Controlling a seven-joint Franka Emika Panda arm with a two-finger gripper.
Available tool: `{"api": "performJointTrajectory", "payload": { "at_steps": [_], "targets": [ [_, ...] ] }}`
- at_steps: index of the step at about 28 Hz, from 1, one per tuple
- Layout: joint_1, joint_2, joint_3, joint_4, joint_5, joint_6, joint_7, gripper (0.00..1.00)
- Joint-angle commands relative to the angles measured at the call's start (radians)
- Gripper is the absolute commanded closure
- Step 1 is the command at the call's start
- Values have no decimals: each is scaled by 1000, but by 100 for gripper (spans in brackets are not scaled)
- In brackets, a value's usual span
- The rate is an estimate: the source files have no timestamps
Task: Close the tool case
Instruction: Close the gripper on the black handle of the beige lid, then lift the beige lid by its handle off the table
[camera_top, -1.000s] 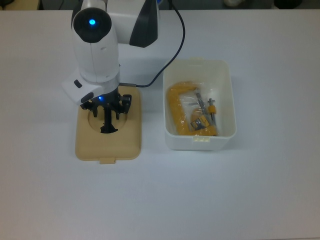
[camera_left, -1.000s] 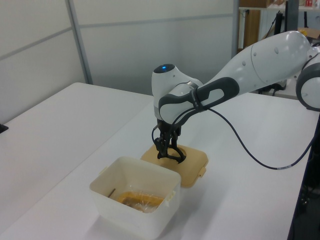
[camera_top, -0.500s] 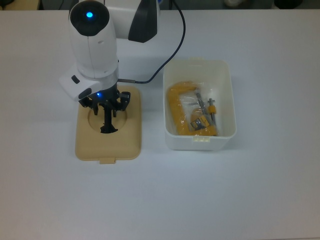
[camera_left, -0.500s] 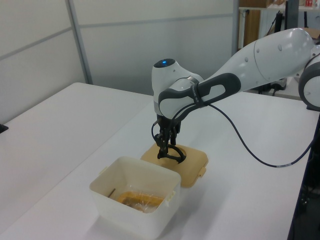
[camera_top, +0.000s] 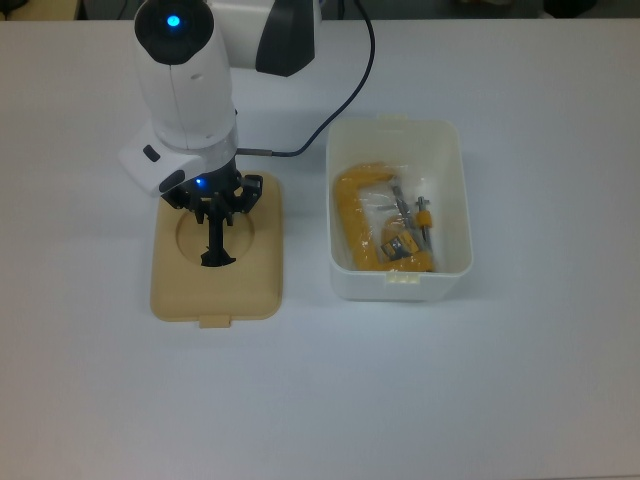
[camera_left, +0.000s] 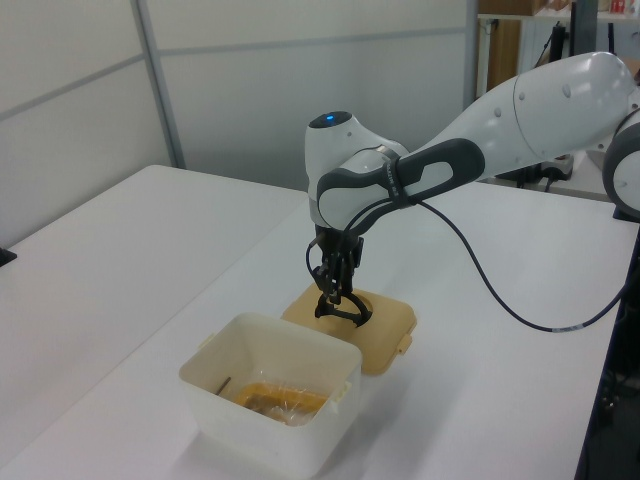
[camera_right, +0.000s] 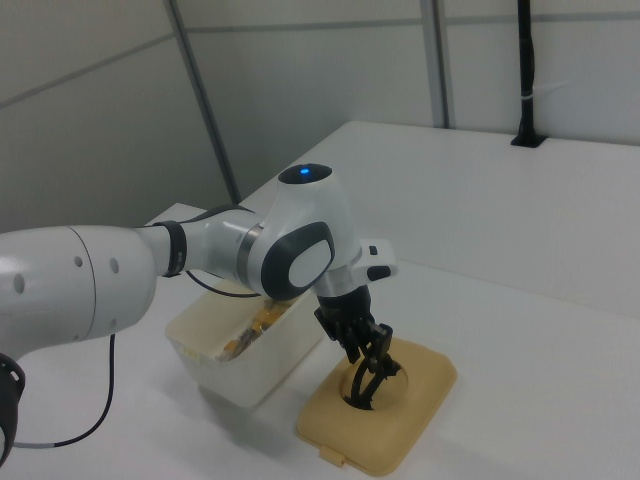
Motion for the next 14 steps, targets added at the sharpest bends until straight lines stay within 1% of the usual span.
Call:
{"api": "performJointTrajectory", "payload": {
  "at_steps": [1,6,7,8,13,14],
  "targets": [
    [-3,-22,2,-16,20,-25,-45,58],
    [-4,-19,1,-16,20,-23,-48,59],
    [-4,-19,2,-16,20,-23,-48,63],
    [-4,-18,2,-16,20,-22,-54,69],
    [-6,-16,2,-16,20,-20,-68,85],
    [-6,-16,2,-16,20,-20,-68,87]
  ]
}}
